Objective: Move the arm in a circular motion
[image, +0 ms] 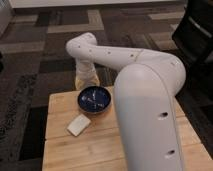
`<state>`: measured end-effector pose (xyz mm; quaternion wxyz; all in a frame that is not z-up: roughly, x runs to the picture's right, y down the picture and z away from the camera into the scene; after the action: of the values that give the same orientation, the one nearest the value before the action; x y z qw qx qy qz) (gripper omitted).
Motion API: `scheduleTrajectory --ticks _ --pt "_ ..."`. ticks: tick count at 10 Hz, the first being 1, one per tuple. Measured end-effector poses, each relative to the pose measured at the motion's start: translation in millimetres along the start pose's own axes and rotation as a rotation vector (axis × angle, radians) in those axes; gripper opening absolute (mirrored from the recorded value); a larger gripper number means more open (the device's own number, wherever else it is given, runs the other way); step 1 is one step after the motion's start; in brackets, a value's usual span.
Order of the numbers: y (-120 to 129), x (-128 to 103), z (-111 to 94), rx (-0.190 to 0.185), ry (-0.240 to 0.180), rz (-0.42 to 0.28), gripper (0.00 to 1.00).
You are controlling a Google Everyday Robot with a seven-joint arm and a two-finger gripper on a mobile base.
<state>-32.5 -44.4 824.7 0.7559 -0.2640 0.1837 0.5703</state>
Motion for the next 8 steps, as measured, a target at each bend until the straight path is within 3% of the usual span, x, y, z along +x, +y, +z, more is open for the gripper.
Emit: scheduleTrajectory --ticks 4,6,8 --pt "-109.4 4.6 0.6 0.025 0.002 0.104 0.65" --pt "-180.0 40.9 -15.6 0.077 0.014 0.215 0.65" --pt "-211.0 81.0 -24.6 0.091 0.022 0.302 0.65"
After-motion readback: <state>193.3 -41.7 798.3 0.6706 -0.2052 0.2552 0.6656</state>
